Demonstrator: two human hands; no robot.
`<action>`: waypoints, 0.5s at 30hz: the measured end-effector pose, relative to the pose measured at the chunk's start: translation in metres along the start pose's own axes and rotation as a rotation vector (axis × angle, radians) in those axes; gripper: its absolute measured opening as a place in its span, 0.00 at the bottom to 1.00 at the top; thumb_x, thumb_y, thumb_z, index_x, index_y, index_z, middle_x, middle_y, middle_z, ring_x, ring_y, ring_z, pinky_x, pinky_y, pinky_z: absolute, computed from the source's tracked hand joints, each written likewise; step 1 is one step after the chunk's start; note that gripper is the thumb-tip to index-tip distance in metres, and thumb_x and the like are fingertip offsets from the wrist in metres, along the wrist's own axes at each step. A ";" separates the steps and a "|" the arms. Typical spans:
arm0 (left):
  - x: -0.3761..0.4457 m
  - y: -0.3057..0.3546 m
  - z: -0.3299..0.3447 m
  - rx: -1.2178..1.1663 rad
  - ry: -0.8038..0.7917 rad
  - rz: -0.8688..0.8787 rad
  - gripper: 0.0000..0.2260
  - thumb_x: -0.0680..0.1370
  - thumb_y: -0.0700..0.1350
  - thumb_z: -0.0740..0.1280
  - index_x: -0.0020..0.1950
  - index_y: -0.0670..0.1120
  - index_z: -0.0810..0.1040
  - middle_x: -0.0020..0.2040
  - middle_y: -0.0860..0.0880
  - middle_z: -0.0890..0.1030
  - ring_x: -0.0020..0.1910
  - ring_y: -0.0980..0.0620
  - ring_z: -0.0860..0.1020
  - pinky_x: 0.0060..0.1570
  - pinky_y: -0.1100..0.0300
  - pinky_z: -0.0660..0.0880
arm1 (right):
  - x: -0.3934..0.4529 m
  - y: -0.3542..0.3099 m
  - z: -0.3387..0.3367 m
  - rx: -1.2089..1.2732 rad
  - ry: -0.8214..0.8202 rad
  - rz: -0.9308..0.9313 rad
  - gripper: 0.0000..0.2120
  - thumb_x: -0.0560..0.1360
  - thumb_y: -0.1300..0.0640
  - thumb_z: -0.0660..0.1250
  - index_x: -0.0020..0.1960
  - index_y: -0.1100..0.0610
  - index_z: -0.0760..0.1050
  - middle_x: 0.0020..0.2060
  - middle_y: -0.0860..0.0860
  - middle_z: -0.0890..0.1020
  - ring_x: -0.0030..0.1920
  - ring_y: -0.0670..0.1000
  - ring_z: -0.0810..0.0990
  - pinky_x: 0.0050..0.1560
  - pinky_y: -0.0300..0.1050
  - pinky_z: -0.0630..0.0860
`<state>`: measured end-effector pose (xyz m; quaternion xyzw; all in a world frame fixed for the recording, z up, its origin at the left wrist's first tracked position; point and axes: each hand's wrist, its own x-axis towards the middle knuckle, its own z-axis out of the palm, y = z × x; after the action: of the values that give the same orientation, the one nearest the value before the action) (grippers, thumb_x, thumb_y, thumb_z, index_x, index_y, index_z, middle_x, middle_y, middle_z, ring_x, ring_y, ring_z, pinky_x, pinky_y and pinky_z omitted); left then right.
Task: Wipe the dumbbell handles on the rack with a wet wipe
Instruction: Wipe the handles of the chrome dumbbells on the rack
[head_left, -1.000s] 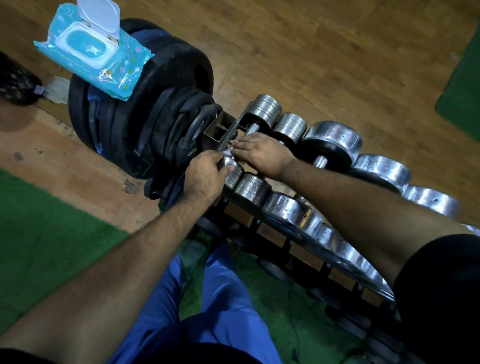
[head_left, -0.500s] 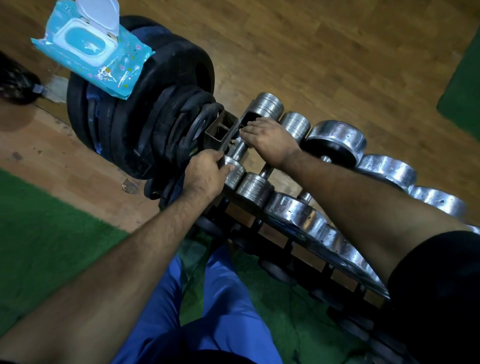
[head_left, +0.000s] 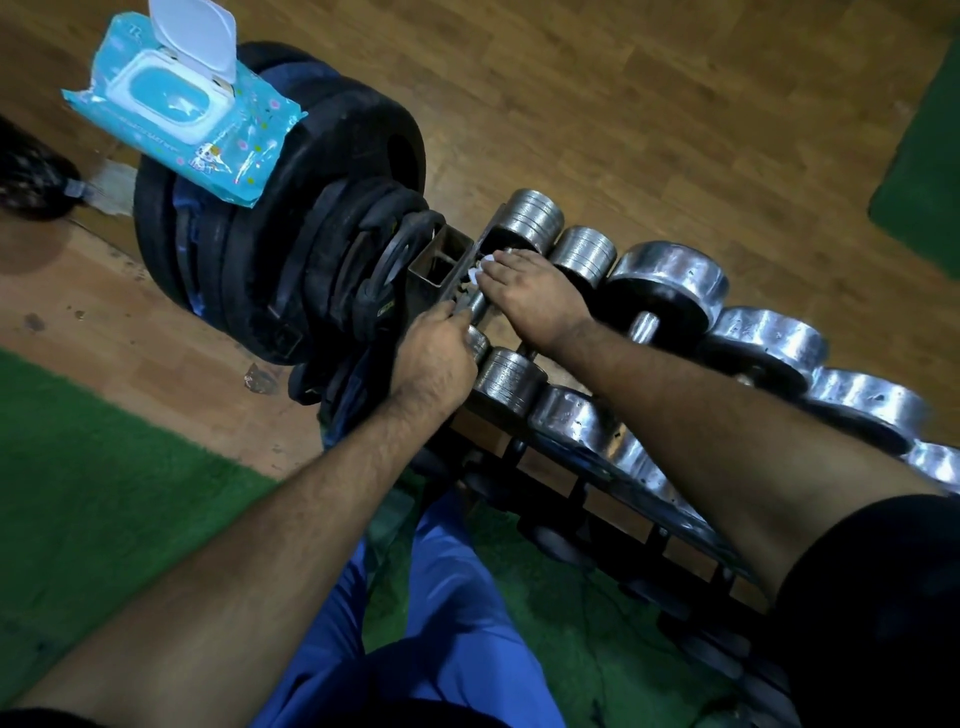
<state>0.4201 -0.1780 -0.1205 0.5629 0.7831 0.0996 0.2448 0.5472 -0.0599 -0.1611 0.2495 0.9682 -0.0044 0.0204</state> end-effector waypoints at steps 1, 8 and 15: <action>0.002 -0.002 -0.002 -0.012 -0.015 0.002 0.14 0.79 0.40 0.62 0.64 0.43 0.77 0.68 0.43 0.75 0.65 0.43 0.73 0.60 0.48 0.75 | -0.002 0.000 -0.001 0.027 -0.007 -0.003 0.21 0.75 0.62 0.70 0.68 0.59 0.76 0.65 0.56 0.79 0.67 0.57 0.76 0.68 0.53 0.70; 0.001 -0.003 -0.009 -0.101 -0.020 0.011 0.15 0.78 0.39 0.63 0.63 0.45 0.80 0.63 0.46 0.77 0.59 0.45 0.76 0.55 0.50 0.77 | -0.002 -0.001 -0.020 0.276 -0.004 0.441 0.09 0.75 0.59 0.66 0.52 0.60 0.82 0.50 0.55 0.81 0.52 0.58 0.78 0.45 0.51 0.78; 0.003 -0.007 -0.008 -0.101 -0.023 0.032 0.13 0.78 0.40 0.63 0.62 0.44 0.80 0.59 0.48 0.78 0.57 0.45 0.77 0.52 0.54 0.75 | 0.013 -0.041 -0.021 0.852 0.271 1.221 0.13 0.78 0.56 0.64 0.61 0.55 0.82 0.53 0.53 0.85 0.52 0.54 0.82 0.47 0.40 0.74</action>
<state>0.4098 -0.1764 -0.1175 0.5634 0.7651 0.1363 0.2804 0.5147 -0.0891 -0.1404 0.7260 0.5667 -0.3352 -0.1983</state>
